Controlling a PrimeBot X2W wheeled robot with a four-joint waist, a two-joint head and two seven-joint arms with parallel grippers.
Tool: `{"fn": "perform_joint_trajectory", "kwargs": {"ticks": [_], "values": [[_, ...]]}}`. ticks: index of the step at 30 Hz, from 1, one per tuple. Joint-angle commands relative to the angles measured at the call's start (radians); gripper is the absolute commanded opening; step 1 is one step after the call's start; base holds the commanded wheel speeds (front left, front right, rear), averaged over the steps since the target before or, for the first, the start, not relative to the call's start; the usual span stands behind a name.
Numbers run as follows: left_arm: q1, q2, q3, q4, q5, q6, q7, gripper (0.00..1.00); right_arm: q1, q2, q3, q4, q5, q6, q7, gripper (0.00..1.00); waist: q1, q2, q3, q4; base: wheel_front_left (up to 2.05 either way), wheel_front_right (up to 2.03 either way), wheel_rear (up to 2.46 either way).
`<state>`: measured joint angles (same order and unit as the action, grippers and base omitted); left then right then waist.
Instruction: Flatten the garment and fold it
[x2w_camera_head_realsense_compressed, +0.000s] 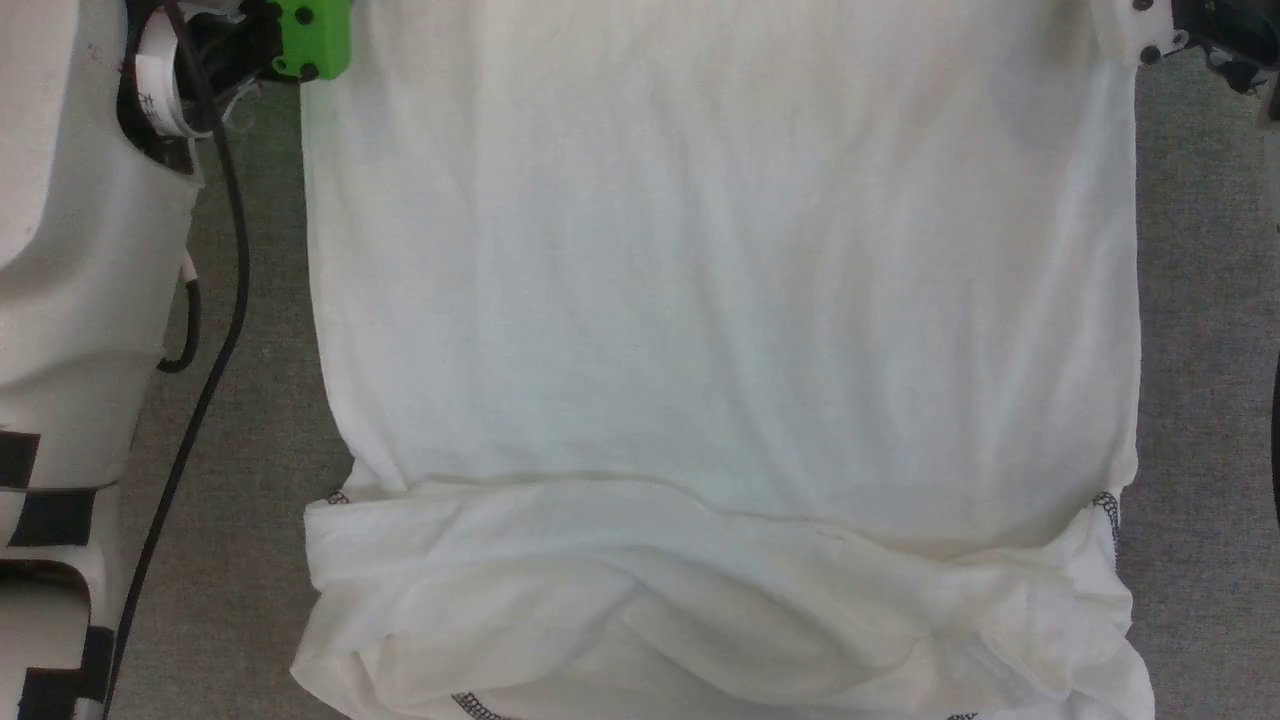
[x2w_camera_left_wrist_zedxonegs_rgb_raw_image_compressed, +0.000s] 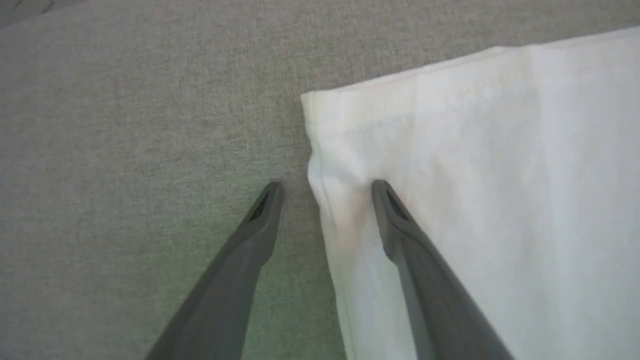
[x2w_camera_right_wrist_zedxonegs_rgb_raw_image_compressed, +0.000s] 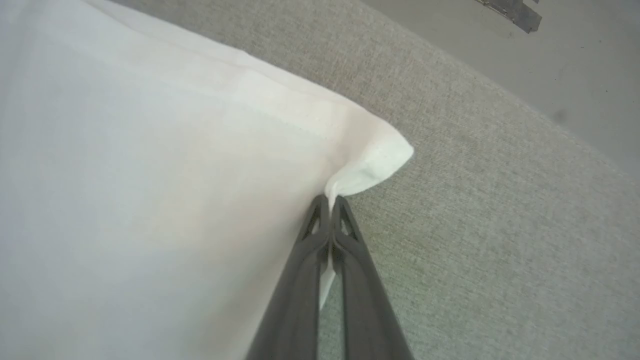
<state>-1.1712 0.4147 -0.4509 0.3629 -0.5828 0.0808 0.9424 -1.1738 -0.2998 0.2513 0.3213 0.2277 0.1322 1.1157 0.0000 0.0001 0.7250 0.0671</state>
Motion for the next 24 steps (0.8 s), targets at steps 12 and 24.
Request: {"fn": "perform_joint_trajectory", "kwargs": {"ticks": [12,24], "values": [[0.001,0.001,0.065,0.039,0.017,-0.003,-0.302,0.00,-0.022,-0.011,-0.041,0.019,-0.006,-0.002,-0.090,0.00,0.0000,-0.0001,0.004,0.005,0.00,0.00,0.00],[-0.095,0.001,0.126,0.124,0.052,-0.042,-0.650,0.00,-0.101,-0.002,-0.096,0.068,-0.063,-0.002,-0.319,0.00,0.0000,-0.0001,-0.066,0.008,0.00,0.00,0.00]]}}
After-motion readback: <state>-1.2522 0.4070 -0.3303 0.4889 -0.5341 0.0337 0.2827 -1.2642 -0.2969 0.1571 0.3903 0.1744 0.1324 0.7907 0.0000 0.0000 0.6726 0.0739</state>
